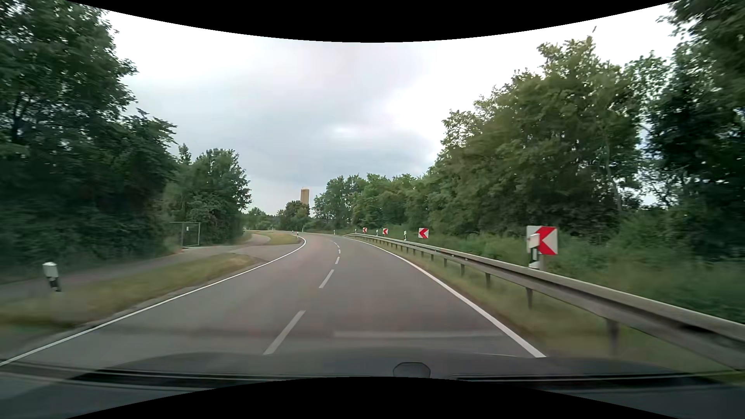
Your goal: Follow the waypoints while adhering to traffic rules and regulations
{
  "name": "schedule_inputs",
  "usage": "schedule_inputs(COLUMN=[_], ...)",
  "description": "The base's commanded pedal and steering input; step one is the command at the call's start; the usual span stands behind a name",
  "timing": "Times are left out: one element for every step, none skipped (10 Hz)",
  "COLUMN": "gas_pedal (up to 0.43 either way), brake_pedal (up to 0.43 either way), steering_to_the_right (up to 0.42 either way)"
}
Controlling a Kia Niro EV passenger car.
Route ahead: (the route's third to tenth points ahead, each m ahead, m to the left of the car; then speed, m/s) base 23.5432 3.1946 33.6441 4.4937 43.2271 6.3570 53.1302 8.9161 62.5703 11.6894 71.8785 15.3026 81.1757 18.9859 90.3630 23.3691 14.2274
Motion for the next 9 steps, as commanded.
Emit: schedule_inputs(gas_pedal=[0.177,0.177,0.197,0.197,0.197,0.197,0.197,0.177,0.177], brake_pedal=[0.0,0.0,0.0,0.0,0.0,0.0,0.0,0.0,0.0], steering_to_the_right=[-0.03,-0.03,-0.031,-0.034,-0.033,-0.032,-0.032,-0.032,-0.032])
